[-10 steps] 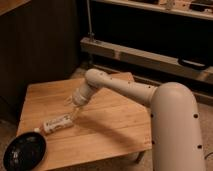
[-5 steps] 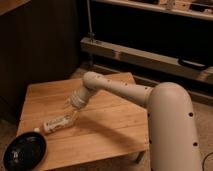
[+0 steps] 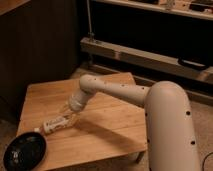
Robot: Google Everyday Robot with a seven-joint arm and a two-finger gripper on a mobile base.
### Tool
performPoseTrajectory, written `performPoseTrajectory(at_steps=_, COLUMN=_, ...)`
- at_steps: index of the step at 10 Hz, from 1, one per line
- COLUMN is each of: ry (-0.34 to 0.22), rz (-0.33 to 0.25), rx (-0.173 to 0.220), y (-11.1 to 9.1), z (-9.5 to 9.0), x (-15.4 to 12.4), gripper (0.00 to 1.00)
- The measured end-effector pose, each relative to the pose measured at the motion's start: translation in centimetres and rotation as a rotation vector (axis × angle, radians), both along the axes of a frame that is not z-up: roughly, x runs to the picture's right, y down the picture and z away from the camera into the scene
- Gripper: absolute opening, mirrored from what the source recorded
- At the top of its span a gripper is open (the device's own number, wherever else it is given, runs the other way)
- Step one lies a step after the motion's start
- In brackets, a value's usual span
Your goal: Place the bottle in the ceramic bowl
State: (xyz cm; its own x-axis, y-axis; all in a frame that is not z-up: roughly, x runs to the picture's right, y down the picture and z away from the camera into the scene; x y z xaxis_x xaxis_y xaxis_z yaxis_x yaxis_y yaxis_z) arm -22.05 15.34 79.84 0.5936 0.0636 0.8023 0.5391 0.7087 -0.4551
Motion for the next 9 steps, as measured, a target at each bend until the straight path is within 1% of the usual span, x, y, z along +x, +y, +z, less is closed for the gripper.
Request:
performPoseTrajectory(at_steps=5, ry=0.018, rz=-0.017, rx=0.009, y=1.1, z=1.2, x=-0.6, gripper=0.65)
performPoseTrajectory(at_steps=9, ry=0.018, rz=-0.021, rx=-0.002, y=2.0, z=2.1, x=-1.8, gripper=0.65)
